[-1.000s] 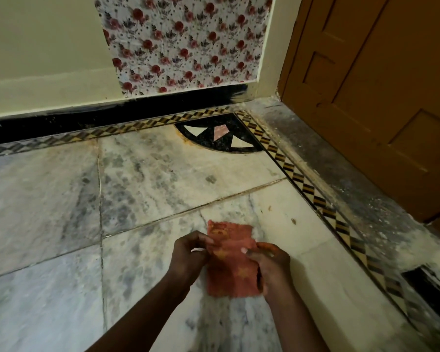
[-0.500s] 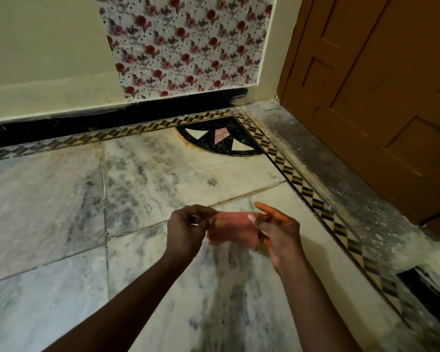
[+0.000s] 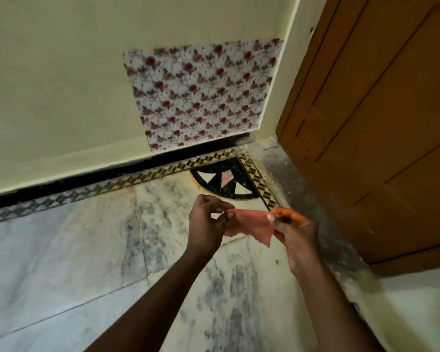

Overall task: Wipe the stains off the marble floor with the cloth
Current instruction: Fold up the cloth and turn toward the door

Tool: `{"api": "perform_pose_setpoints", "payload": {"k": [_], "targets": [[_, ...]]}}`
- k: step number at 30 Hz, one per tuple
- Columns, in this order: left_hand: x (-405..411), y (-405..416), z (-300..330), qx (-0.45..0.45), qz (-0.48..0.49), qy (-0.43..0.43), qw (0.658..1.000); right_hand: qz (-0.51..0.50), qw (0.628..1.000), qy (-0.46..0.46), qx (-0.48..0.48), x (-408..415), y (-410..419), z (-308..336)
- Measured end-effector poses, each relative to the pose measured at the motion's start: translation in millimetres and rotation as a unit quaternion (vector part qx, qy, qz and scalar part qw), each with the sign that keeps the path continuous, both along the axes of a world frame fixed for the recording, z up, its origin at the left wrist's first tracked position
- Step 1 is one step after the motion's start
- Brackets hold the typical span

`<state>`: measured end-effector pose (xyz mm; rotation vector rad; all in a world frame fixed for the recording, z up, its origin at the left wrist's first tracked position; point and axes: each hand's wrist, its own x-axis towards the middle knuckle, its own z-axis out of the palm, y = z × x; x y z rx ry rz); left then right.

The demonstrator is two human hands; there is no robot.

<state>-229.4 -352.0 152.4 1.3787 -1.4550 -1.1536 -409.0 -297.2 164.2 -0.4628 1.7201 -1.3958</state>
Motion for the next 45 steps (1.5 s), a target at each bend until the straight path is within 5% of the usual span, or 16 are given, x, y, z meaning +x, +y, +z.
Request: {"api": "perform_pose_setpoints", "payload": {"k": [8, 12, 17, 27, 38, 45], "targets": [[6, -17, 308, 0.017, -0.13, -0.021, 0.991, 0.009, 0.998, 0.038, -0.045, -9, 6, 288], [1, 6, 455, 0.012, -0.146, 0.044, 0.988, -0.002, 0.993, 0.054, -0.104, -10, 26, 439], [7, 42, 570, -0.024, -0.188, 0.067, 0.98, 0.049, 0.996, 0.001, -0.079, -1, 73, 558], [13, 100, 636, 0.003, -0.272, 0.137, 0.953, -0.105, 0.981, 0.001, -0.161, 7, 166, 616], [-50, 151, 650, -0.216, -0.43, 0.133, 0.866, -0.248, 0.908, 0.275, -0.198, -18, 251, 641], [-147, 202, 645, -0.227, -0.497, 0.093, 0.832, -0.262, 0.912, 0.242, -0.201, -98, 328, 634]]}}
